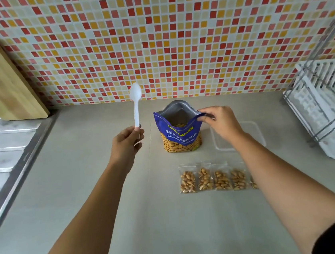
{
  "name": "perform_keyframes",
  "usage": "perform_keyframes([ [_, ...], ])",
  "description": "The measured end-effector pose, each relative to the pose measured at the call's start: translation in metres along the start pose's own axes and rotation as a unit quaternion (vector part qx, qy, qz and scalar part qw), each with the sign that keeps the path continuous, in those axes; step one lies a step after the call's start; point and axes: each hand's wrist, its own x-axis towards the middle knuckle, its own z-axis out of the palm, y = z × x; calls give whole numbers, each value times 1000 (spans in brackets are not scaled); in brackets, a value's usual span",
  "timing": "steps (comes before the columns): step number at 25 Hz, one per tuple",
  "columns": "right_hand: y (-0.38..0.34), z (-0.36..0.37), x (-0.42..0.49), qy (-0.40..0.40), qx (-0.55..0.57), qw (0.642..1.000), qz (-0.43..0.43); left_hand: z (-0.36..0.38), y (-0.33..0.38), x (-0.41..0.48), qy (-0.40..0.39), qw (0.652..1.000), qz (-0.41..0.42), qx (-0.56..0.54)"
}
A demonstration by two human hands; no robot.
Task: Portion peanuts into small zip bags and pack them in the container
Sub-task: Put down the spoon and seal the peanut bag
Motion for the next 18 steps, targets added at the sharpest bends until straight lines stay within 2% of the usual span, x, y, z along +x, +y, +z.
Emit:
perform_keyframes([
  [2, 1, -1, 3, -4, -14, 1000, -9, -5, -25, 2, 21, 1000, -7, 10],
  [5, 4, 0, 3, 3, -15, 1000, -3, -15, -60, 6, 54, 989, -38, 129],
  [9, 7, 2, 4, 12, -11, 1000, -6, -32, -88, 10, 52, 923, -70, 375],
  [18, 9, 3, 6, 15, -8, 1000, -13, -28, -103, 14, 59, 810, 28, 583],
])
